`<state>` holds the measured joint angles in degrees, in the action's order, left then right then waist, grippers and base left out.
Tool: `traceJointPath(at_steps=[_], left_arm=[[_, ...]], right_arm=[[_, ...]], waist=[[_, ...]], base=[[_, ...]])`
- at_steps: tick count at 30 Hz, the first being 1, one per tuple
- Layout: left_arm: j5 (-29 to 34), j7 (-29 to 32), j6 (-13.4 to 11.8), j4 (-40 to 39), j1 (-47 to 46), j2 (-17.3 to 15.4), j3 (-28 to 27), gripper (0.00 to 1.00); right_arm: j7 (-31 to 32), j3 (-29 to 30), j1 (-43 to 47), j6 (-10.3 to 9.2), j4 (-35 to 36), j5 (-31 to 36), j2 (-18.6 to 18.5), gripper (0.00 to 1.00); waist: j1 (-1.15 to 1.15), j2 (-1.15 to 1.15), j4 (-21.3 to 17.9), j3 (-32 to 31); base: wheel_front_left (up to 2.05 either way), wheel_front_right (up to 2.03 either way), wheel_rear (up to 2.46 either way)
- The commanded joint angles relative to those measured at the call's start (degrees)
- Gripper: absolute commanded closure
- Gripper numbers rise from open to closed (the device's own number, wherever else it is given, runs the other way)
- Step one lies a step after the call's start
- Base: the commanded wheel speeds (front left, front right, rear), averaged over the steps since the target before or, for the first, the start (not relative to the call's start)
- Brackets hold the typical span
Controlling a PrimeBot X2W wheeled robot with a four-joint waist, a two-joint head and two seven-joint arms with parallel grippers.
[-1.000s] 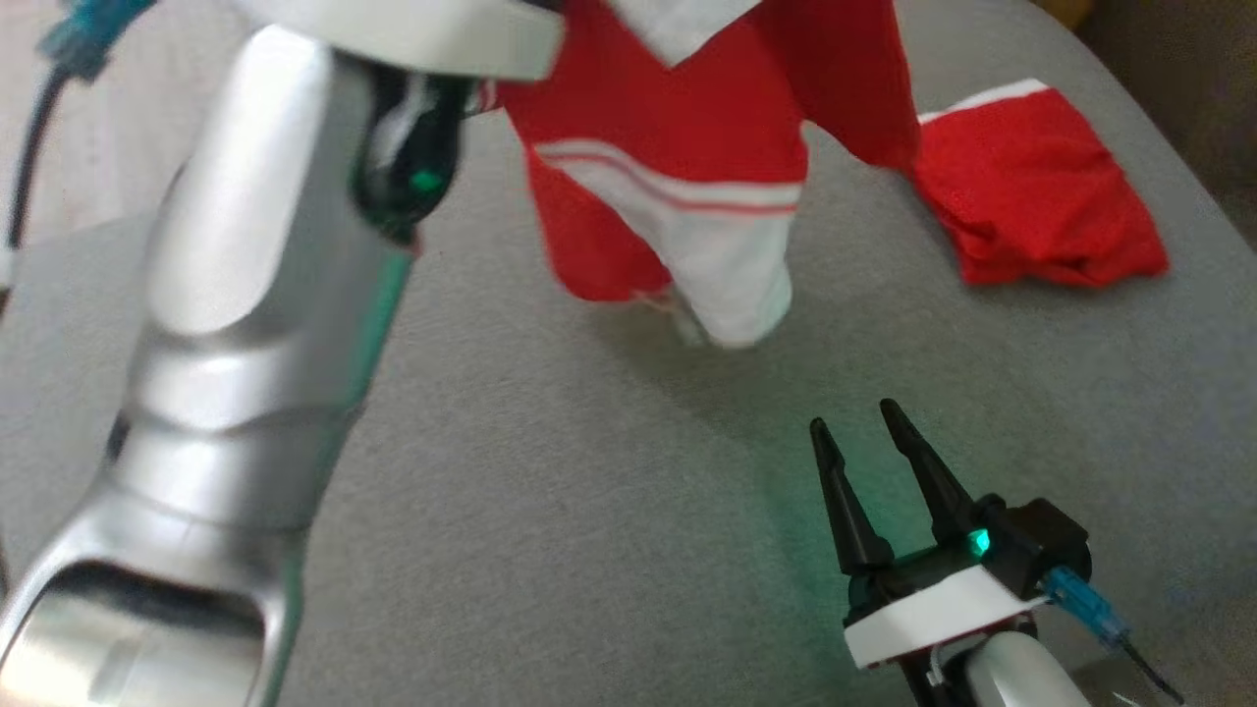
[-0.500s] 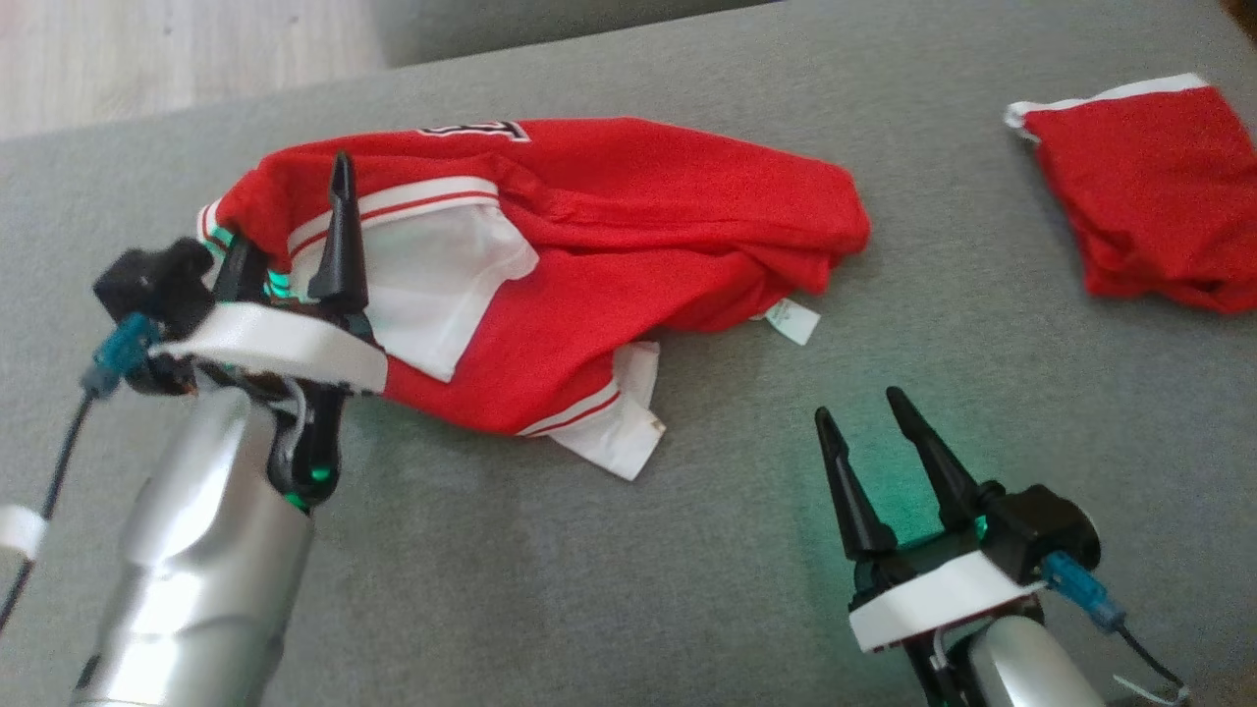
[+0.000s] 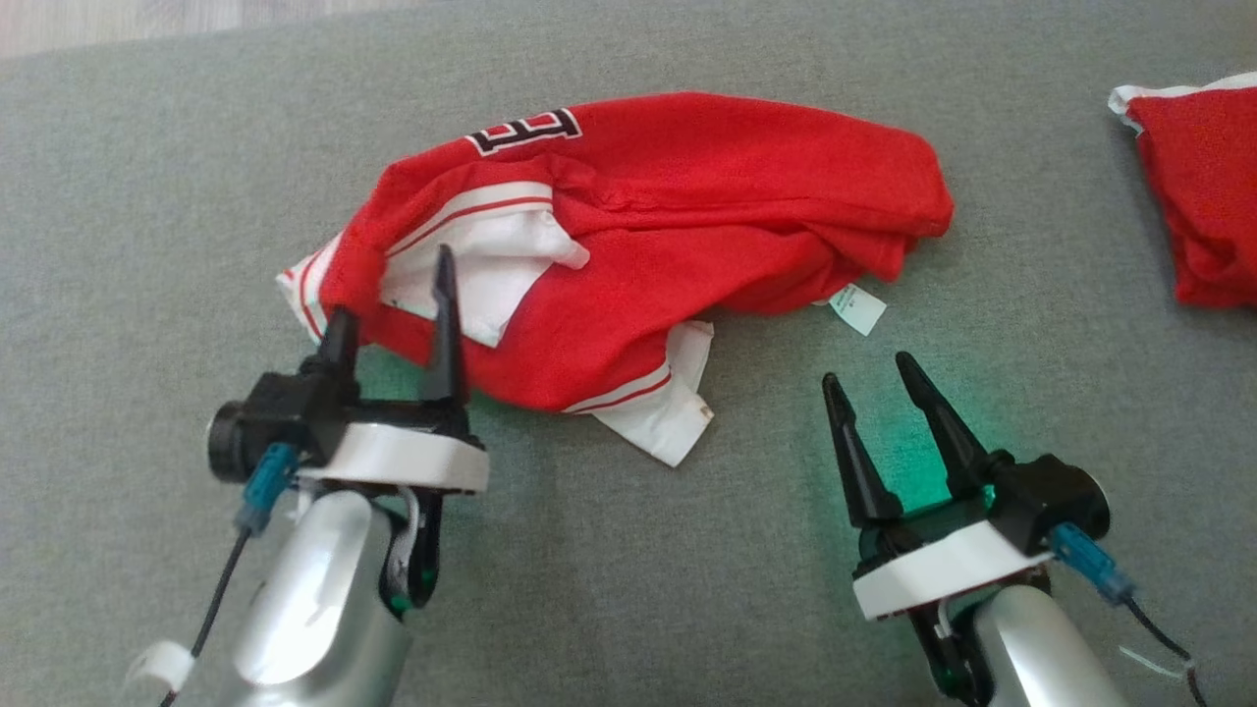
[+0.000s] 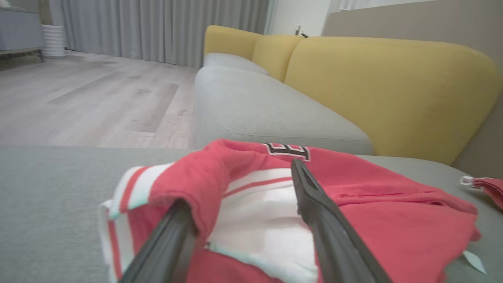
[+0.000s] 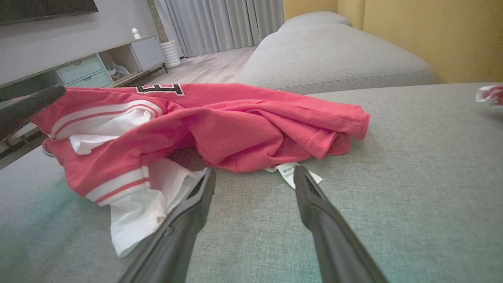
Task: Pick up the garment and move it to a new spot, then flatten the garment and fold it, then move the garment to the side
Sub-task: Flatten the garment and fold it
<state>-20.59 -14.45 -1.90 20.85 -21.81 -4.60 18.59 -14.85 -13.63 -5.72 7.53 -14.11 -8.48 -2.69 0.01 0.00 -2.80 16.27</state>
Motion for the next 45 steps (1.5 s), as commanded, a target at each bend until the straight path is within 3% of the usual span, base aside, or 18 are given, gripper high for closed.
traceJointPath(at_steps=[1,5,16,18,20,22,29,41,42,43,44,45], left_arm=[[0.7,-0.5,-0.6,-2.7,0.5,-0.2,-2.9,0.00],[2.8,-0.5,-1.4,-5.2,2.9,0.6,-4.1,0.00],[9.7,-0.5,-6.8,-15.5,9.7,0.1,-10.3,0.00],[11.7,-0.5,-6.6,-16.9,10.6,-0.3,-9.5,0.00],[15.2,-0.5,-4.5,-18.7,10.9,-1.4,-6.0,0.00],[16.8,-0.5,-3.9,-18.9,10.8,-2.0,-4.7,0.00],[23.8,-0.1,-2.6,-11.1,8.0,-4.8,0.8,0.00],[25.5,6.1,-4.4,1.5,0.7,-5.5,0.3,0.00],[25.1,6.5,-4.4,1.8,0.5,-5.3,0.2,0.20],[25.0,6.4,-4.4,2.0,0.4,-5.3,0.1,0.58],[25.0,6.1,-4.5,1.9,0.3,-5.4,0.2,0.88],[24.9,5.7,-4.6,1.7,0.2,-5.4,0.2,1.00]], right_arm=[[-0.2,-1.6,-1.2,-0.04,1.6,0.2,-0.2,0.00],[-0.2,-1.2,-1.6,-0.04,1.4,-0.1,-0.2,0.00],[-0.2,-0.3,-1.4,-0.04,1.3,-0.7,-0.2,0.00],[-0.2,-0.3,-1.3,-0.04,1.3,-0.8,-0.2,0.00],[-0.2,-0.3,-1.3,-0.04,1.3,-0.7,-0.2,0.00],[-0.2,-0.4,-1.4,-0.04,1.3,-0.7,-0.2,0.00],[-0.2,-0.6,-1.7,-0.04,1.3,-0.3,-0.2,0.00],[-0.2,-1.0,-2.5,-0.04,1.0,-0.6,-0.2,0.00],[-0.2,-1.0,-2.6,-0.04,1.1,-0.6,-0.2,0.00],[-0.2,-0.9,-2.6,-0.04,1.1,-0.7,-0.2,0.00],[-0.2,-0.9,-2.6,-0.04,1.1,-0.7,-0.2,0.00],[-0.2,-0.8,-2.5,-0.04,1.2,-0.7,-0.2,0.00]], waist=[[-0.01,0.00,-0.2,0.3],[-0.01,0.00,-0.8,0.9],[-0.01,0.00,-1.3,0.5],[-0.01,0.00,-1.1,0.3],[-0.01,0.00,-0.8,0.1],[-0.01,0.00,-0.7,0.1],[-0.01,0.00,-0.7,0.7],[-0.01,0.00,-2.2,2.2],[-0.01,0.00,-2.2,2.2],[-0.01,0.00,-2.3,2.2],[-0.01,0.00,-2.2,2.2],[-0.01,0.00,-2.2,2.2]], base=[[0.00,0.00,0.00],[0.00,0.00,0.00],[0.00,0.00,0.00],[0.00,0.00,0.00],[0.00,0.00,0.00],[0.00,0.00,0.00],[0.00,0.00,0.00],[0.00,0.00,0.00],[0.00,0.00,0.00],[0.00,0.00,0.00],[0.00,0.00,0.00],[0.00,0.00,0.00]])
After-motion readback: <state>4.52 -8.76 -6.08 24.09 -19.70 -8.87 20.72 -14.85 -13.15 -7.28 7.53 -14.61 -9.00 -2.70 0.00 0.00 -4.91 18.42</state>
